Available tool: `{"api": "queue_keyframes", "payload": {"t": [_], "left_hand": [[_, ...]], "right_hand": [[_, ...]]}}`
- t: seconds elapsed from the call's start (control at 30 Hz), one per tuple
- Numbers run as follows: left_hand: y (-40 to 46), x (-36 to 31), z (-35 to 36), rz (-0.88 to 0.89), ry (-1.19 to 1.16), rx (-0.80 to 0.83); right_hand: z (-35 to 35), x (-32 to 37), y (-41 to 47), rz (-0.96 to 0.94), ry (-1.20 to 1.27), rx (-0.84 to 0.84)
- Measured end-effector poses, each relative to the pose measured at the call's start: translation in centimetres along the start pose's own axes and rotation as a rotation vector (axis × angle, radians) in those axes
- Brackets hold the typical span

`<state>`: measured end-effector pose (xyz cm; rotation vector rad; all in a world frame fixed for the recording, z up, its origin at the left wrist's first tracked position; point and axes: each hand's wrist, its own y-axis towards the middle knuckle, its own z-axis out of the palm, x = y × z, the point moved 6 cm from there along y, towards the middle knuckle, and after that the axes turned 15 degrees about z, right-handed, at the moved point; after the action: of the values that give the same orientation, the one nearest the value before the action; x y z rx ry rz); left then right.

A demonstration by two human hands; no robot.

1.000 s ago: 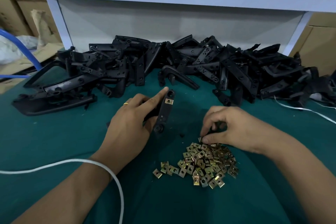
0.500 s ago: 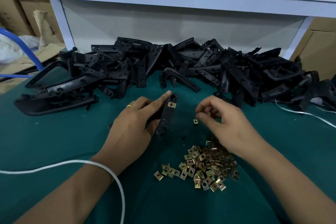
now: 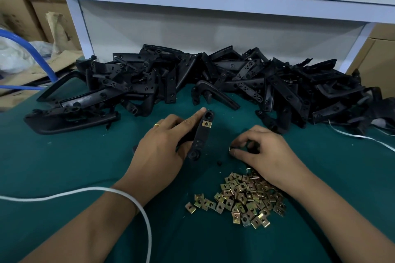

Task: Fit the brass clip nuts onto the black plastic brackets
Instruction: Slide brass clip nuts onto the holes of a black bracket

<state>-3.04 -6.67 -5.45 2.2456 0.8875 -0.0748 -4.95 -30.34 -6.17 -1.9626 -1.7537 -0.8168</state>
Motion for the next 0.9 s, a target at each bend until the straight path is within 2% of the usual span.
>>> {"api": "queue_keyframes", "payload": {"t": [0.23, 0.4, 0.53, 0.9], "left_hand": [[0.1, 0.0, 0.1, 0.005, 0.008, 0.017], [0.1, -0.6, -0.1, 0.017, 0.045, 0.024], [0.2, -0.8, -0.3, 0.009, 0.064, 0.010], [0.2, -0.7, -0.5, -0.015, 0.082, -0.007]], "right_hand": [[0.6, 0.4, -0.3, 0.030, 0.061, 0.026], [0.3, 2.3, -1.1, 0.031, 0.581, 0.140], [1.6, 3.8, -2.0, 0.052, 0.883, 0.241], [2.7, 4.9, -3.0, 0.150, 1.019, 0.358]]}}
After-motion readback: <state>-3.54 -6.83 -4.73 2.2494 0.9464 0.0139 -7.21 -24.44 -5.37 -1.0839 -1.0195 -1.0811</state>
